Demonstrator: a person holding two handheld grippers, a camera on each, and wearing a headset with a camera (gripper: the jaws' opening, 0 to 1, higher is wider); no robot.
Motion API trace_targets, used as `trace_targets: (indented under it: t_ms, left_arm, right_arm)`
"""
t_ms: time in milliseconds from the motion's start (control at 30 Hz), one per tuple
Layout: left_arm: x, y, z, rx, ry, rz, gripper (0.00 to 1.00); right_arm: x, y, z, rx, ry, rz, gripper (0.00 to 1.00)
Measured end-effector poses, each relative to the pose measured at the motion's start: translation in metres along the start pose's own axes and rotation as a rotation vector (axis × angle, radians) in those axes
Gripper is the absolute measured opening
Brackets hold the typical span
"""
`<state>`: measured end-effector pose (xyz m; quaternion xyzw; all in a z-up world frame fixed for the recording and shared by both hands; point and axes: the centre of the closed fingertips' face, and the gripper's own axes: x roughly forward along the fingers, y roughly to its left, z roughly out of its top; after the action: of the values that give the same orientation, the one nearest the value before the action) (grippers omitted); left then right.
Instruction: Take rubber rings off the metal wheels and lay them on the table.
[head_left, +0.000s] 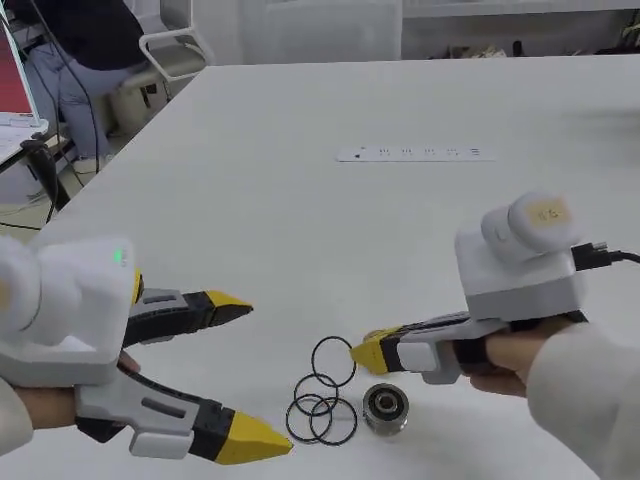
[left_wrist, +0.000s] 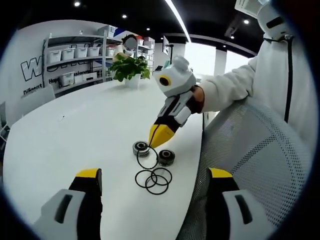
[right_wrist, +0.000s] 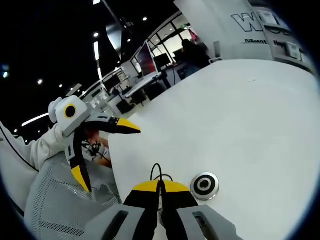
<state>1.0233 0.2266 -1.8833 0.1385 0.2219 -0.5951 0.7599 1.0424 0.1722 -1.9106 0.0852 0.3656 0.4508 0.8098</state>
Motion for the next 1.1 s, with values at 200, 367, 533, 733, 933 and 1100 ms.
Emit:
trace_targets:
  t_ms: [200,367,533,733,933,1100]
  left_arm:
    - [0.005,-0.004,-0.007,0.000,0.029,-0.015,0.86]
    - [0.006,-0.004,-0.012,0.003,0.046,-0.020,0.84]
    - [0.007,-0.005,-0.013,-0.006,0.049,-0.024,0.83]
    - [0.008,-0.006,-0.018,-0.007,0.069,-0.031,0.83]
    - [0.008,-0.006,-0.018,-0.009,0.068,-0.033,0.82]
    - [0.008,-0.006,-0.019,-0.010,0.072,-0.032,0.82]
  right_arm:
    - [0.008,0.006,-0.018,-0.013,0.079,0.031,0.00]
    - [0.011,0.007,-0.026,-0.020,0.110,0.035,0.00]
    - [0.013,0.005,-0.031,-0.041,0.129,0.023,0.00]
    - [0.014,0.000,-0.032,-0.072,0.130,-0.004,0.00]
    - [0.013,-0.006,-0.032,-0.081,0.128,-0.029,0.00]
    - [0.013,-0.010,-0.031,-0.096,0.119,-0.046,0.04]
